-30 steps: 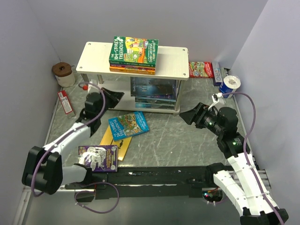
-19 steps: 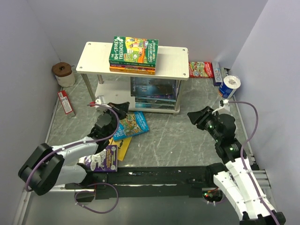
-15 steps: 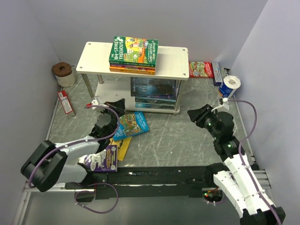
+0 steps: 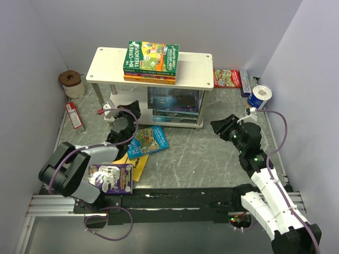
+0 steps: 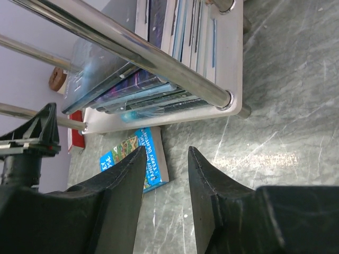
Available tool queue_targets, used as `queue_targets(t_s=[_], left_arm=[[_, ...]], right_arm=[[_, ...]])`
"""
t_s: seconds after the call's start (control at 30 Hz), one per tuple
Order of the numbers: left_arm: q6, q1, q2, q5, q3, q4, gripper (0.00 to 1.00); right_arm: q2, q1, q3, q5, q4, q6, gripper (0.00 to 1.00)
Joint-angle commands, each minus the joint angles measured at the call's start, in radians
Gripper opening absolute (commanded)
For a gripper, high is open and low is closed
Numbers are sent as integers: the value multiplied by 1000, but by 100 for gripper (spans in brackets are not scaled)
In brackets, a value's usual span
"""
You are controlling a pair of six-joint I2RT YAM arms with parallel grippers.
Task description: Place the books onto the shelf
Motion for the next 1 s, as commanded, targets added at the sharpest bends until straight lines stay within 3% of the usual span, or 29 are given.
queue_targets(t_s=[0.0, 0.37, 0.7, 0.97], left_arm=[[-46, 38, 65, 117, 56, 123, 1], [-123, 98, 185, 318, 128, 220, 1], [-137, 101, 252, 388, 189, 211, 1], [-144, 105, 265, 365, 188, 235, 1]], right_arm=[[-3, -7, 17, 4, 47, -7, 46], [20, -7, 8, -7, 76, -8, 47], [49, -10, 13, -13, 97, -10, 47], [66, -11, 14, -18, 100, -16, 48]])
